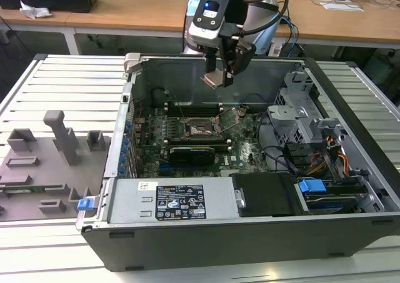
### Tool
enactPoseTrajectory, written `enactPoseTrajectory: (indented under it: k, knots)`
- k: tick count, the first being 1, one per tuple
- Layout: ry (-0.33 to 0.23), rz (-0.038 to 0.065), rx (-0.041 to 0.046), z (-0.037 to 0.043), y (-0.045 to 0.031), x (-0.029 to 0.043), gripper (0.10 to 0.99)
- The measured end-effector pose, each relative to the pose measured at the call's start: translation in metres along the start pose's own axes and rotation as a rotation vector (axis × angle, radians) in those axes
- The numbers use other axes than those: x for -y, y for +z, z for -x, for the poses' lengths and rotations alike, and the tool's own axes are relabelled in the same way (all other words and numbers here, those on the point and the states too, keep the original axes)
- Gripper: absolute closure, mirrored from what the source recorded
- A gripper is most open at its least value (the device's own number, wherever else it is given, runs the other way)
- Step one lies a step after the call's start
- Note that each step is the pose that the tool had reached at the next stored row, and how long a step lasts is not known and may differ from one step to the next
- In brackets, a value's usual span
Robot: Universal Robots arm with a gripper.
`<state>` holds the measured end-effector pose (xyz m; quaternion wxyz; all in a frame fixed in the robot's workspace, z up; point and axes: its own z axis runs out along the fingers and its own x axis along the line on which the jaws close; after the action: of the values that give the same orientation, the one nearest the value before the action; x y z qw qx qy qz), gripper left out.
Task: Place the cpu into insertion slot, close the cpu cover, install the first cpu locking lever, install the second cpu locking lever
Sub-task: 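Place the cpu into insertion slot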
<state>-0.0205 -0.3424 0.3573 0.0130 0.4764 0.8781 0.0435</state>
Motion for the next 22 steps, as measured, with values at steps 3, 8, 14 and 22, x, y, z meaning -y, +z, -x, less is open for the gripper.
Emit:
enactPoseTrajectory:
  k: [3, 8, 14, 22]
  knots:
    - [0.032, 0.001, 0.0028, 0.0, 0.0008, 0.0001, 0.549]
    - [0.073, 0.001, 0.0065, 0.0, 0.0025, 0.0002, 0.549]
    - [0.089, 0.002, 0.008, 0.0001, 0.0033, 0.0003, 0.549]
    - [0.095, 0.002, 0.0086, 0.0002, 0.006, 0.0006, 0.549]
